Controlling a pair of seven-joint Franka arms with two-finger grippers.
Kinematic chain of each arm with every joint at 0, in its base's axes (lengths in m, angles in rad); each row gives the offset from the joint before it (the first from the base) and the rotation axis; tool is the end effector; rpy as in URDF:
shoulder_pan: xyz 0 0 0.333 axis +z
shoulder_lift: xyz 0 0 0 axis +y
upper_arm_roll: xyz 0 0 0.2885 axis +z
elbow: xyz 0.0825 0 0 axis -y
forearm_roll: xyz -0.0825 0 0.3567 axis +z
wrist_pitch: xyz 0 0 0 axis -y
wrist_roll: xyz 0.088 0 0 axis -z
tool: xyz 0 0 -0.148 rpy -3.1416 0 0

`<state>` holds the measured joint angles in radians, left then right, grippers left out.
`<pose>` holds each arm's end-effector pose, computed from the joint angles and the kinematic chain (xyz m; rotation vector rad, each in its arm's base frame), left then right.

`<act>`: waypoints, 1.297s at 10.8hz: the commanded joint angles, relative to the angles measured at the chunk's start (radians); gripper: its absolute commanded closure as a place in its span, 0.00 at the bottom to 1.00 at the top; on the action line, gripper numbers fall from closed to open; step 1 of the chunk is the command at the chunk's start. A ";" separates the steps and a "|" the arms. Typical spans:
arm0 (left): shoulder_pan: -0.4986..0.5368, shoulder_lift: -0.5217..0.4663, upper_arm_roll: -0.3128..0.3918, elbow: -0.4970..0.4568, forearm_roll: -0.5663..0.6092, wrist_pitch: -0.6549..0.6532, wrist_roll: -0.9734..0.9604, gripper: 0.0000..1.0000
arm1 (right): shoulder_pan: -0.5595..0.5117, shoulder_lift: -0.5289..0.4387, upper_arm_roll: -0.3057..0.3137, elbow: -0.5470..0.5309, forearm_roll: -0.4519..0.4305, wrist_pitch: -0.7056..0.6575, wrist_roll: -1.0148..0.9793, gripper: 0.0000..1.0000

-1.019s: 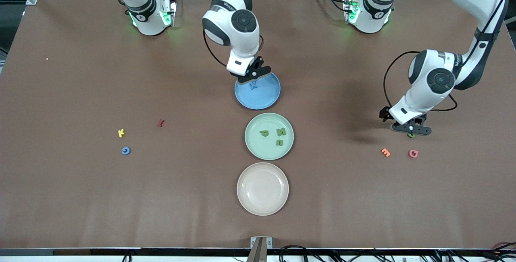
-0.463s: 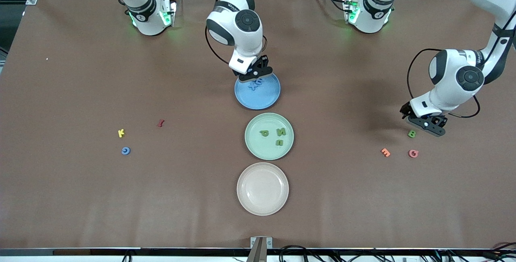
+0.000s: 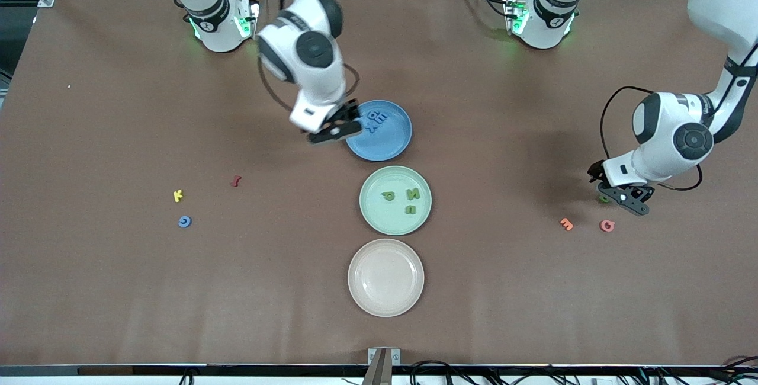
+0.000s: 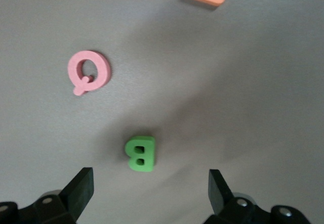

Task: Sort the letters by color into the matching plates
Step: 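Grasp the blue G with the right gripper while the left gripper grasps B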

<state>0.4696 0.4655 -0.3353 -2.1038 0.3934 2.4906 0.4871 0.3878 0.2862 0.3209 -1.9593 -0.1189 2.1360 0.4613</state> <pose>0.5426 0.0731 0.1581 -2.9158 0.9691 0.0863 0.4348 0.3578 0.2790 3.0457 0.4725 -0.1122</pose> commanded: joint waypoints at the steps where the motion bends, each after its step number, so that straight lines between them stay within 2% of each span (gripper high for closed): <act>1: 0.001 0.070 -0.007 0.117 0.018 -0.096 0.056 0.00 | -0.270 -0.050 0.014 -0.043 0.083 -0.045 -0.199 0.00; 4: -0.002 0.091 -0.007 0.130 0.009 -0.096 0.048 0.00 | -0.447 -0.036 0.004 -0.039 0.068 0.007 -0.496 0.00; 6: 0.001 0.094 -0.007 0.123 0.008 -0.096 0.048 0.00 | -0.495 0.003 -0.060 -0.027 0.065 0.083 -0.619 0.00; 9: 0.004 0.110 -0.005 0.120 0.007 -0.095 0.041 0.00 | -0.555 0.095 -0.097 0.003 0.050 0.205 -0.625 0.00; 11: 0.004 0.111 -0.005 0.119 0.016 -0.095 0.041 0.00 | -0.575 0.161 -0.117 0.057 -0.005 0.219 -0.655 0.00; 14: 0.006 0.111 -0.004 0.114 0.022 -0.088 0.042 0.00 | -0.572 0.223 -0.152 0.098 -0.011 0.246 -0.646 0.05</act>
<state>0.4703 0.5746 -0.3363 -1.9956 0.3934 2.4107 0.5268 -0.1786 0.4542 0.1785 -1.9145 -0.1138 2.3641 -0.1855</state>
